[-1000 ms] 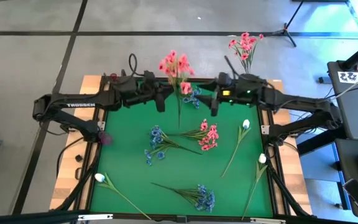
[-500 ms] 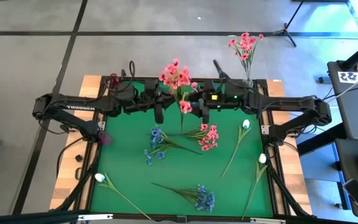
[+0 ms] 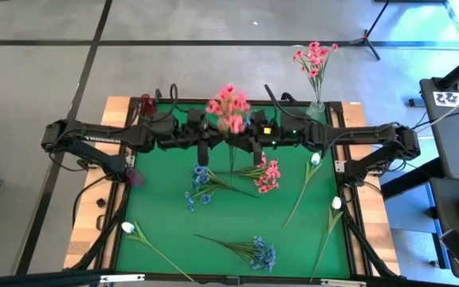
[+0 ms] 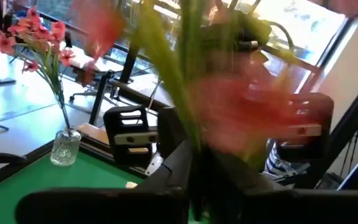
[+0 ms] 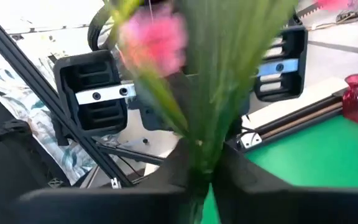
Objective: Sort flowers into vase by color
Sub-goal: Put the top pink flowers into the transparent vase
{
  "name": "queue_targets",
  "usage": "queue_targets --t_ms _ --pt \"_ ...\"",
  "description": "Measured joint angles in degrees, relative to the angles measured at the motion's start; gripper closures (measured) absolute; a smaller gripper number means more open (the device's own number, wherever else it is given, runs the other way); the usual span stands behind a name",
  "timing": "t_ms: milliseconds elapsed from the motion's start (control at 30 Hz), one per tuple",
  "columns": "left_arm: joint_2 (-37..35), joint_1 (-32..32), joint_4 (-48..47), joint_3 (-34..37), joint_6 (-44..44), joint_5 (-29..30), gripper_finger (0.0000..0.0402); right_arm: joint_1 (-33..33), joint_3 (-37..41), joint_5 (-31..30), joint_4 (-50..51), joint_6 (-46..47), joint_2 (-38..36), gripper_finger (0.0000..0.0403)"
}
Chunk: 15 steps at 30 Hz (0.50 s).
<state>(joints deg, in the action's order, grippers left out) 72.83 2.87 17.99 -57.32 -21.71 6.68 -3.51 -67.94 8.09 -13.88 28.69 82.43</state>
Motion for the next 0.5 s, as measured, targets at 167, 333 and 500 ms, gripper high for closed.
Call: queue_targets --t_ms 167,333,500 --pt "-1.9 0.0 -4.5 0.0 0.9 -2.4 0.0316 2.5 0.0 -5.3 2.0 1.0 0.0 0.0372" --pt "-9.6 0.0 -17.0 0.0 3.6 -7.0 0.0284 4.3 0.0 -10.2 5.4 -1.2 -3.4 0.0388" --pt "-17.4 -0.1 -29.4 0.0 4.2 -7.9 0.0278 4.3 0.0 -17.4 13.4 -4.7 -9.8 0.0381"
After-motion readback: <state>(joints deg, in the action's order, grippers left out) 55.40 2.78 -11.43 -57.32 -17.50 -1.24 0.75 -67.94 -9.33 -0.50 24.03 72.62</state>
